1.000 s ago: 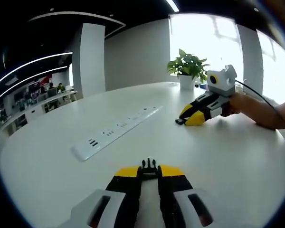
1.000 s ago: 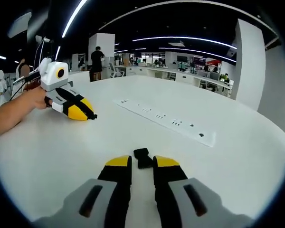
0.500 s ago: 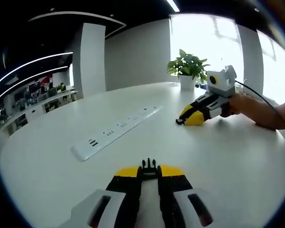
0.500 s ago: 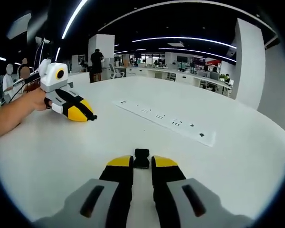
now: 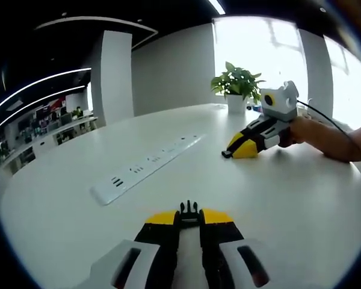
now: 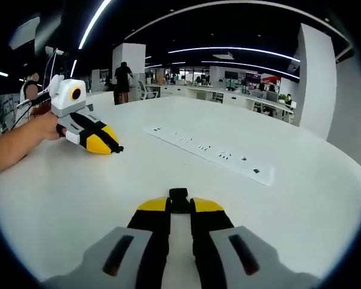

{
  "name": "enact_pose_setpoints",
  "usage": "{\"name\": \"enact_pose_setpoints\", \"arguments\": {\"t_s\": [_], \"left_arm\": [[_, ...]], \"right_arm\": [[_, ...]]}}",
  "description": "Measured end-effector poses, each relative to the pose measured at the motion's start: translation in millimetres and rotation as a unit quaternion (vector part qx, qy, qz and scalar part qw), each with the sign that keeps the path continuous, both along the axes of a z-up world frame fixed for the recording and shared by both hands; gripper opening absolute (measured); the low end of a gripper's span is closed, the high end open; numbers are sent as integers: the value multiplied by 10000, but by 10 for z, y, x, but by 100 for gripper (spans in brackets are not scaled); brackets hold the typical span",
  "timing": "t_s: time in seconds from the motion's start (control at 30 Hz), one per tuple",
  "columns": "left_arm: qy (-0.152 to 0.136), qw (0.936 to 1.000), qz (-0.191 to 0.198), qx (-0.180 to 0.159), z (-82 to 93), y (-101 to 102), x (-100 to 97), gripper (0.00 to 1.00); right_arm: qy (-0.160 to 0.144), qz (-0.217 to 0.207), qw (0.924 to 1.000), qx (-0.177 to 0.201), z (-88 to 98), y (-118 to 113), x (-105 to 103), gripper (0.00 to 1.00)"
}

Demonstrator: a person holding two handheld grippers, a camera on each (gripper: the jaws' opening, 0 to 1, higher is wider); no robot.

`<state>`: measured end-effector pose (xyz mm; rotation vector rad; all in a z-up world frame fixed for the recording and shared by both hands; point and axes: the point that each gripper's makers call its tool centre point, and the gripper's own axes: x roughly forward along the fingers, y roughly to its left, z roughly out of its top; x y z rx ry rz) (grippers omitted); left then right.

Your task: Snap the two parts of the plastic buckle together until the buckle closes and remains connected.

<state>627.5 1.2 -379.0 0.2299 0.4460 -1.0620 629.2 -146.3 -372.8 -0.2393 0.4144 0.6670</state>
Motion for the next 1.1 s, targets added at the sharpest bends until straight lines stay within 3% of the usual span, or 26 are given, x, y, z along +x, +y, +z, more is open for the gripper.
{"name": "enact_pose_setpoints", "arguments": {"t_s": [0.4,0.53,0.7,0.77,0.87,0.9,1.1], "left_arm": [[-186,9997,-110,130,12,-22,-2,11],[9,9999,-117,23,37,-15,-21,11],[37,9999,44,82,62,66,44,11],[190,9998,48,-40,107,63,23,11],[126,9998,161,12,193,66,29,11],[72,9997,184,135,210,79,26,11],[13,9998,166,-67,453,20,-26,11]], "right_arm": [[52,24,10000,77,27,-1,4,11],[72,-4,9998,177,81,-2,15,11],[105,27,9999,134,114,20,-8,10],[11,-15,9999,144,178,-3,7,10],[-368,-80,9991,174,317,-36,69,10],[-312,-122,9993,175,329,-55,55,10],[-356,-99,9991,209,473,1,-4,10]]}}
